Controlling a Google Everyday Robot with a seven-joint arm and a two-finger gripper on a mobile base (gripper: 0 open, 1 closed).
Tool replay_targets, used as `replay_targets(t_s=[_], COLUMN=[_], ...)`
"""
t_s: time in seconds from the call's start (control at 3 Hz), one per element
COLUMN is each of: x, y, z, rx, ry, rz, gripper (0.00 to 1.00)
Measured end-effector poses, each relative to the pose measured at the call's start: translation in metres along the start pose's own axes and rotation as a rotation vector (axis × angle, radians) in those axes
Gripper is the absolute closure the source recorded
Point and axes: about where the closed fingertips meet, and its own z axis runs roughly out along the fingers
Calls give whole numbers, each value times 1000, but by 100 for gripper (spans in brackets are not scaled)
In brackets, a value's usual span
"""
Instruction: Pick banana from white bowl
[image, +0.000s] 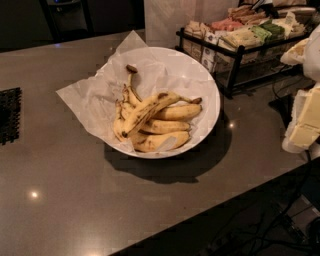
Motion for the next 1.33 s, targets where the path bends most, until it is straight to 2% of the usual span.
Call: replay_targets(t_s=[0.67,1.0,1.33], x=[-7,-29,-65], y=[-3,-6,-7], z=[3,20,51], rx=[-6,-55,-144], ry=[-3,14,23], rz=[-19,-87,-202], gripper=[0,0,0])
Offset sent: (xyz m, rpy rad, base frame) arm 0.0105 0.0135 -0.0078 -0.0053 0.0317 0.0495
